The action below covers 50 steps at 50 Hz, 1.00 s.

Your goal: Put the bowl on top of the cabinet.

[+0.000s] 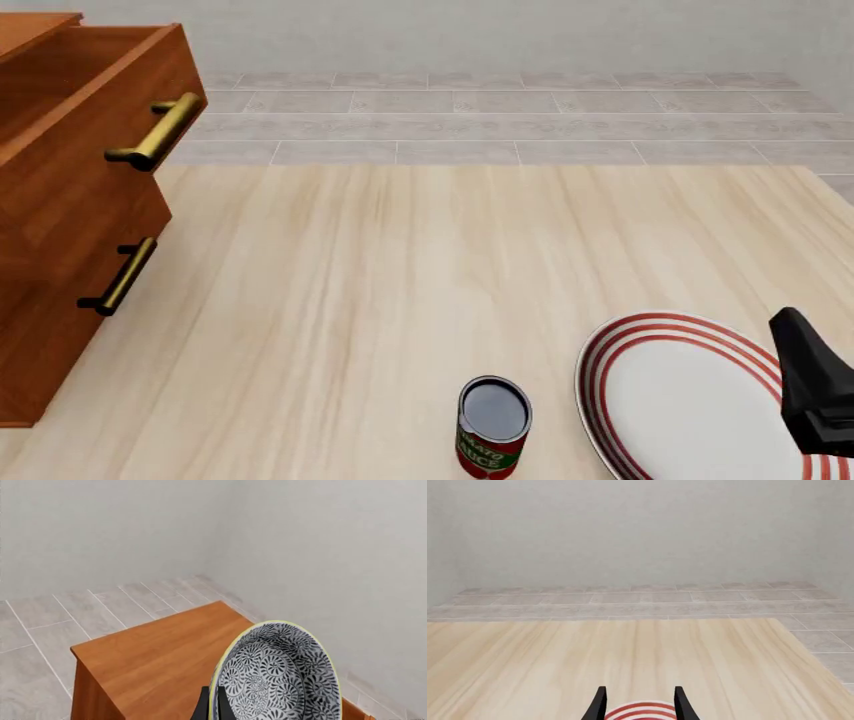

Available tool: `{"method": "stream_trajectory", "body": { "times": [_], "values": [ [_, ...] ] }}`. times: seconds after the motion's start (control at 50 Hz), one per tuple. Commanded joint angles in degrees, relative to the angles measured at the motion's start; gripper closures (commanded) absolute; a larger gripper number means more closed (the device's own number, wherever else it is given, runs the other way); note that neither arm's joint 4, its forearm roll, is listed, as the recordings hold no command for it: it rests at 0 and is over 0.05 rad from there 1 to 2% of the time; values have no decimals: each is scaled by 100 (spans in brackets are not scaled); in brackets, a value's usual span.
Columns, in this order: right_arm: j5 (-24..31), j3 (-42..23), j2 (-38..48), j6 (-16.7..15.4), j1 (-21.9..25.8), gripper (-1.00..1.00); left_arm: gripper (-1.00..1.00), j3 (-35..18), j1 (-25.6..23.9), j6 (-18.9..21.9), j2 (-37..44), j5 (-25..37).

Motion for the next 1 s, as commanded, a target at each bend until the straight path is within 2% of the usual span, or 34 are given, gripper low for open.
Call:
{"method": "stream_trajectory", "body": {
  "times": [0.02, 0.72, 0.74, 1.0],
  "values": [
    [-2, 2, 0, 4, 4, -100, 100, 48, 30, 20, 95, -140],
    [11, -7, 1, 8, 5, -100, 100, 139, 68, 30, 214, -291],
    [11, -7, 1, 7, 4, -100, -100, 142, 77, 19, 206, -290],
    [1, 4, -1, 2, 9, -100, -100, 104, 79, 64, 184, -284]
  ]
}}
